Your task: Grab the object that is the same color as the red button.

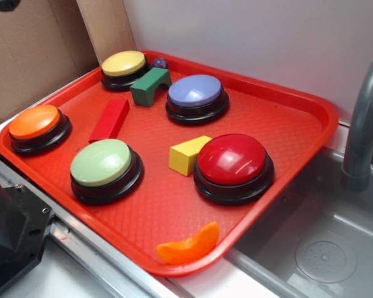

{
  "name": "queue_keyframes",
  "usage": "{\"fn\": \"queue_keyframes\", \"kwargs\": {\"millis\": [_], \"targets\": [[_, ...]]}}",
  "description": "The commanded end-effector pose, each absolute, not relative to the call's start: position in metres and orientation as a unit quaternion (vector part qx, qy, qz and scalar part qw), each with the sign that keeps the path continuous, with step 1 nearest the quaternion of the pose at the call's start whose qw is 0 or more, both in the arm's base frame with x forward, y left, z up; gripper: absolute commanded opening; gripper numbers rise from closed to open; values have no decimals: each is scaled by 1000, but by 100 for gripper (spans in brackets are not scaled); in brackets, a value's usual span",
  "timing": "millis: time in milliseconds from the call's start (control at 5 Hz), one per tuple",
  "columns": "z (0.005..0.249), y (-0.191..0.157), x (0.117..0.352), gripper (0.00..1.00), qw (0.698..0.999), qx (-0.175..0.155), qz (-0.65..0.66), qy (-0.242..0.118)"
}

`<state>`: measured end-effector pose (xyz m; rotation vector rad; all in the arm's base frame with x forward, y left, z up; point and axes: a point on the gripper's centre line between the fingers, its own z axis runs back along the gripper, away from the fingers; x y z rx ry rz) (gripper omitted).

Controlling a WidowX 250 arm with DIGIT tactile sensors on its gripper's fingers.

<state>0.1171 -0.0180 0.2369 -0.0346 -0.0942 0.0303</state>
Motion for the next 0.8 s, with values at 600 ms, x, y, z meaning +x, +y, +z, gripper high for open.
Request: {"fn": "queue_keyframes", "kwargs": {"millis": [600], "targets": [[161,2,170,100,983,-12,169,-72]]}}
